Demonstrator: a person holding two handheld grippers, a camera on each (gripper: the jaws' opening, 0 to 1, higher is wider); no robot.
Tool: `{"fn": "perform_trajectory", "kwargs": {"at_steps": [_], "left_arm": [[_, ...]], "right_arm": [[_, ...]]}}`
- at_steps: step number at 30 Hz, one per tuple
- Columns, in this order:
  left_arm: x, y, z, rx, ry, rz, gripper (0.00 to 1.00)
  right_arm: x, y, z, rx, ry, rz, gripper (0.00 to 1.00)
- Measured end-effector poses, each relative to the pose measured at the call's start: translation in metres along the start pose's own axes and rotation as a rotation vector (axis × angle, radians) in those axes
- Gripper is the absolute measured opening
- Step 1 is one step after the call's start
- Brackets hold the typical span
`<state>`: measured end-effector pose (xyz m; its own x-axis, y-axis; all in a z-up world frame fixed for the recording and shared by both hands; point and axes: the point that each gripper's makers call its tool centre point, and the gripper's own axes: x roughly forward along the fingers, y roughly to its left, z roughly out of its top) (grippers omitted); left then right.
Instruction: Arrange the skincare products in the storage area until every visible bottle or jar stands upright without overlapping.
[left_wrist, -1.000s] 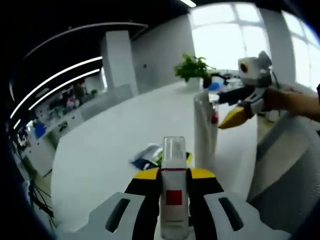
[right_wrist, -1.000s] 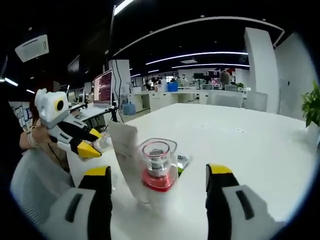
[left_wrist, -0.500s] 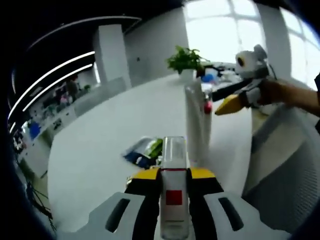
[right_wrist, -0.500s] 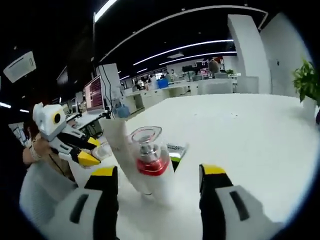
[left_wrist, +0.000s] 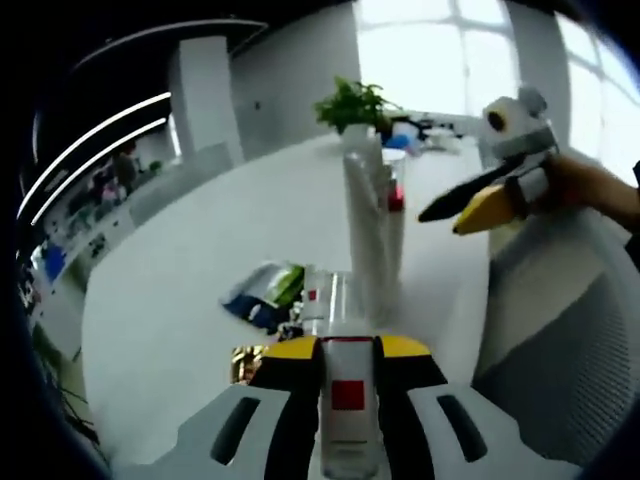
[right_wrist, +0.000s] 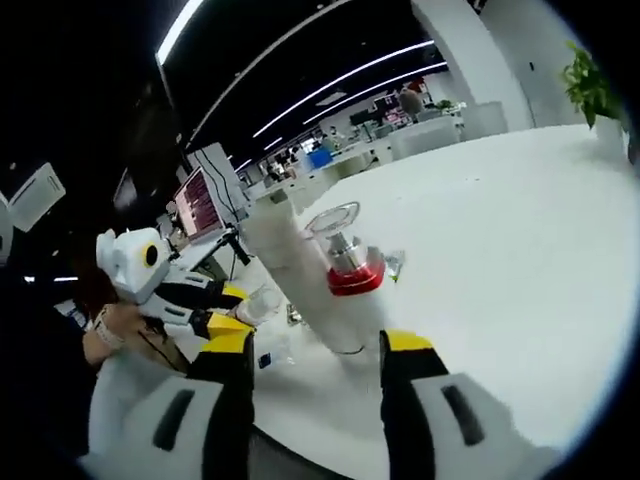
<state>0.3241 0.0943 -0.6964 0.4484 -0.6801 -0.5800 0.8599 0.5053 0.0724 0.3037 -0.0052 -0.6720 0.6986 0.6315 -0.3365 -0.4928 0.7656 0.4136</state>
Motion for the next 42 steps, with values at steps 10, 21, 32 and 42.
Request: {"fn": "perform_trajectory", "kwargs": {"at_steps": [10, 21, 32, 42], "left_arm": [[-0.001, -0.012, 0.002, -0.011, -0.008, -0.050, 0.17], [-0.002, -0.012, 0.001, -0.041, -0.010, -0.049, 0.16], [-0.001, -0.028, 0.010, -0.059, -0.043, -0.116, 0.16], [-0.004, -0.030, 0.020, -0.079, -0.097, -0.144, 0.16]], "right_arm": [[0.021, 0.022, -0.006, 0.043, 0.038, 0.062, 0.39], [0.044, 0.043, -0.018, 0.139, 0.078, 0.112, 0.34], [0.043, 0.044, -0.015, 0.226, 0.053, 0.144, 0.33], [0.041, 0.051, -0.008, 0.366, 0.002, 0.214, 0.31]]}}
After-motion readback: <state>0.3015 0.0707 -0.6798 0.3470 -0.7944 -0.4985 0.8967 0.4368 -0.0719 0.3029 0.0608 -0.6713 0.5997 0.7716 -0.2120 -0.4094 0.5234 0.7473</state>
